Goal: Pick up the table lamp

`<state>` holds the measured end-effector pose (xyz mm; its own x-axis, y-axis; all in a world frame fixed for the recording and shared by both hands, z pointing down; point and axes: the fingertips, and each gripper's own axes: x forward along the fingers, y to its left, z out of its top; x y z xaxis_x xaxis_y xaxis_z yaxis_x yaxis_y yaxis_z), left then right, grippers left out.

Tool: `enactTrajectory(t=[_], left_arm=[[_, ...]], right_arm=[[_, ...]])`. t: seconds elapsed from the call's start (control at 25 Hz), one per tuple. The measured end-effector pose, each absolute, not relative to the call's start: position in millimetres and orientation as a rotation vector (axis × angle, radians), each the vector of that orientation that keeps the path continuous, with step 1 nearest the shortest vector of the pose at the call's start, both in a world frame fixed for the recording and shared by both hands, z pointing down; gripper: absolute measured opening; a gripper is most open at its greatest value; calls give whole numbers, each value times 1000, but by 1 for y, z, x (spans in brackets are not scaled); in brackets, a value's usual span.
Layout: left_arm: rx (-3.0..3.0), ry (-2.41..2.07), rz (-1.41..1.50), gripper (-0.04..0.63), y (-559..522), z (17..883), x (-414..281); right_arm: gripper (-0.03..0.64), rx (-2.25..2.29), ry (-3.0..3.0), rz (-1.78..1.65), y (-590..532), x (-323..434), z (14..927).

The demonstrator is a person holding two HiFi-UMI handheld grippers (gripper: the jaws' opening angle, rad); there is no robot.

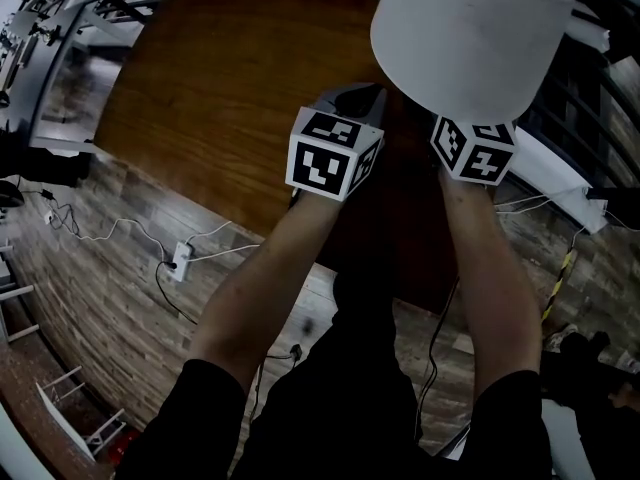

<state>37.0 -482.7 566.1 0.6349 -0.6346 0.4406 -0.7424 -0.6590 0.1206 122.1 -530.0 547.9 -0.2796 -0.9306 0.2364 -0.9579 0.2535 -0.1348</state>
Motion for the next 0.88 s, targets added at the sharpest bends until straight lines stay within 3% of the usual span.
enactTrajectory(t=[0.88], left_arm=[[2562,-1108,553,6,-496,565,40]], right_arm=[[130,1827,-2377,243,-540,127,548]])
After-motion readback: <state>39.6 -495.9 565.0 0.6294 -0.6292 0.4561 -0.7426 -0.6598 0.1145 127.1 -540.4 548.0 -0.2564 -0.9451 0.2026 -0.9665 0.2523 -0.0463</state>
